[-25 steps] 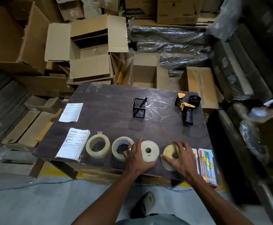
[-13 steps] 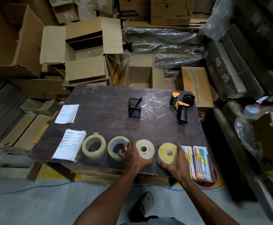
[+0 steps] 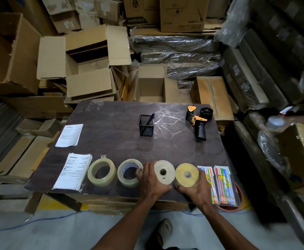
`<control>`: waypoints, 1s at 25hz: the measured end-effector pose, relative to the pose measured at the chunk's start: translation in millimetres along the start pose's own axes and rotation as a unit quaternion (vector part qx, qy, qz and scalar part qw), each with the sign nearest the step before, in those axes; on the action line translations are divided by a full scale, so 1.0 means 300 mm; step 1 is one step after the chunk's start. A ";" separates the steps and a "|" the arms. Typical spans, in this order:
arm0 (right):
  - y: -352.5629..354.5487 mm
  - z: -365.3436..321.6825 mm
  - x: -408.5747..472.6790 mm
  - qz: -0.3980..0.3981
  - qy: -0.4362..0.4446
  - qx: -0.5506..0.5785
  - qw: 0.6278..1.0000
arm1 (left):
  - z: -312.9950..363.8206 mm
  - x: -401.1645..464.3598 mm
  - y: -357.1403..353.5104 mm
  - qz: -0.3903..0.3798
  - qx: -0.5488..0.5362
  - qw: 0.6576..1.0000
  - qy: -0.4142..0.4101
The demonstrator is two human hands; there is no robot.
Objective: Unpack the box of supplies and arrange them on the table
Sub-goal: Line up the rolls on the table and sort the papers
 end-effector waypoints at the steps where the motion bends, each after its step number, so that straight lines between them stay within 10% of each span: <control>1: 0.005 -0.006 0.005 0.004 -0.002 0.003 1.000 | 0.008 0.013 0.000 -0.003 -0.009 1.000 0.003; 25: -0.448 -0.622 0.251 -0.093 0.085 0.075 0.989 | -0.355 0.531 0.275 0.082 -0.117 0.969 0.202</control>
Point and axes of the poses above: each hand's wrist, its own x-axis towards the middle knuckle, its own y-axis out of the back of the hand, z = x × y, the point moved 10 cm from there along x, towards the middle knuckle, and after that the axes turned 13 degrees about z, right-handed, at the moved point
